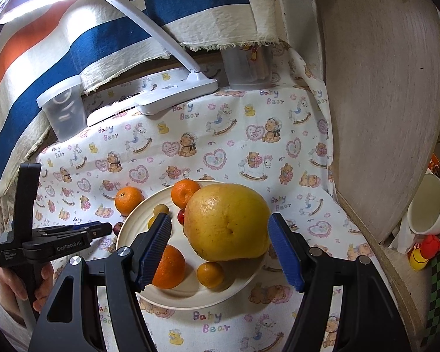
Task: Organize fruits
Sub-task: 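Move the open left gripper to the small red apple on the cloth, then close the left gripper on the red apple and lift it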
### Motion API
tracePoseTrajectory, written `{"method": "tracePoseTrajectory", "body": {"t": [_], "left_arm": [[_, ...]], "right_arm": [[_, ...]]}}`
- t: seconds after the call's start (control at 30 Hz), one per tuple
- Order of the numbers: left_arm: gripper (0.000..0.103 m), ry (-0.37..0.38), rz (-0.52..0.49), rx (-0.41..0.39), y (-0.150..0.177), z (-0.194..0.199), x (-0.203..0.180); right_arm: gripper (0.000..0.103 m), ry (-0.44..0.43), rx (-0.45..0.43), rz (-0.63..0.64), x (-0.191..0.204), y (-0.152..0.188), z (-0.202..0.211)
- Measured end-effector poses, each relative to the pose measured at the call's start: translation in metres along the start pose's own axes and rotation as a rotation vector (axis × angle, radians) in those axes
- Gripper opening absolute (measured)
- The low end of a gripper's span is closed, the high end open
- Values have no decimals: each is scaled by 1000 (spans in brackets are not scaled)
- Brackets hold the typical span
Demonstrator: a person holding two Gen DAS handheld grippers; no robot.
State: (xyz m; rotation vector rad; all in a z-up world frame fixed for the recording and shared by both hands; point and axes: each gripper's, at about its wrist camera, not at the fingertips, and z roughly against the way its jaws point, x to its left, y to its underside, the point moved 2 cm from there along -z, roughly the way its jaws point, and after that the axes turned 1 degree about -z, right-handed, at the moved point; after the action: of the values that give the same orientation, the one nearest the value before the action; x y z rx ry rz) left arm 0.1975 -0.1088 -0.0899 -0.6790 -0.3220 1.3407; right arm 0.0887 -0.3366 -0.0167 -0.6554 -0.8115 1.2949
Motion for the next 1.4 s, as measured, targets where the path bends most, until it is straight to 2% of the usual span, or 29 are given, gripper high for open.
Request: {"method": "tracePoseTrajectory", "body": {"t": [0.17, 0.27, 0.4, 0.77, 0.87, 1.13, 1.4], "left_arm": [[23, 40, -64, -33, -1, 12, -4], [24, 54, -126, -9, 0, 16, -17], [37, 17, -156, 31, 0, 13, -29], [36, 11, -115, 70, -4, -15, -30], [25, 22, -107, 70, -4, -19, -30], [24, 38, -106, -24, -4, 11, -19], [24, 40, -106, -232, 2, 58, 0]], "right_arm": [[70, -5, 0, -3, 1, -1, 1], [70, -8, 0, -3, 1, -1, 1], [70, -8, 1, -3, 1, -1, 1], [70, -12, 0, -5, 1, -1, 3], [70, -15, 2, -4, 2, -1, 3], [70, -1, 16, 4, 2, 0, -3], [70, -19, -5, 33, 9, 2, 0]]}}
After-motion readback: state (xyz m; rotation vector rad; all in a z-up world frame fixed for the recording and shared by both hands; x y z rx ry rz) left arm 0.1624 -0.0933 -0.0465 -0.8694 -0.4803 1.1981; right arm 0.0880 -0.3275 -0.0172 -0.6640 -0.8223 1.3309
